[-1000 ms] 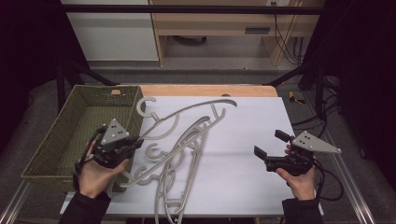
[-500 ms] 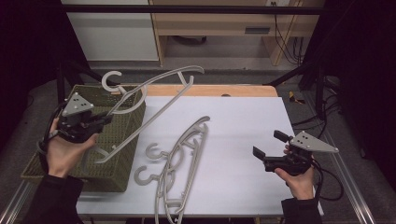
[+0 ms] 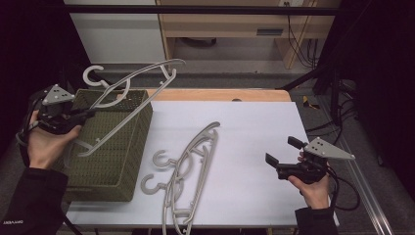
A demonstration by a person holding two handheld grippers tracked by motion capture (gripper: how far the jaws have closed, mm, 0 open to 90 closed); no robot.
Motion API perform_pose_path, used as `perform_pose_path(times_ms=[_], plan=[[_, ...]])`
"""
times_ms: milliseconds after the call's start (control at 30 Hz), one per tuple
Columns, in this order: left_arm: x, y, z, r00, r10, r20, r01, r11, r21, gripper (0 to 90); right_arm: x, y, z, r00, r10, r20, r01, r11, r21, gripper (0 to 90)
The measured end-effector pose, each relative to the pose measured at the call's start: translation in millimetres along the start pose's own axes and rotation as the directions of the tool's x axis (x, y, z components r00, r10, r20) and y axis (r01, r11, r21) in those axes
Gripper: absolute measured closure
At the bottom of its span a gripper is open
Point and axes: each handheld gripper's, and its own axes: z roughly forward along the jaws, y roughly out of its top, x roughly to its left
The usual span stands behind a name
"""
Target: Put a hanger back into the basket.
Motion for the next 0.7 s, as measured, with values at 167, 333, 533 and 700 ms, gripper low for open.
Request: perform_pose_path(times_ms=[167, 333, 533, 700], plan=[[14.6, -17.6, 8.8, 0.9996, -0.016, -0.024, 0.017, 0.9997, 0.015, 81.8, 0.7, -0.4, 2.0, 1.0000, -0.003, -0.001, 0.003, 1.000, 0.007, 2.2], [26.0, -33.7, 12.3, 0.9991, -0.034, -0.026, 0.035, 0.9988, 0.033, 81.8, 0.7, -0.9, 2.7, 1.0000, -0.006, 0.001, 0.006, 1.000, 0.009, 2.2], [39.9, -53.4, 11.5, 0.9972, -0.045, -0.059, 0.049, 0.9967, 0.065, 81.7, 1.1, -1.3, 4.0, 1.0000, -0.007, 0.003, 0.007, 1.000, 0.014, 2.2], [46.5, -65.0, 11.9, 0.9962, -0.046, -0.074, 0.052, 0.9949, 0.087, 81.7, 1.3, -1.4, 4.2, 1.0000, -0.005, 0.001, 0.005, 1.000, 0.012, 2.2]])
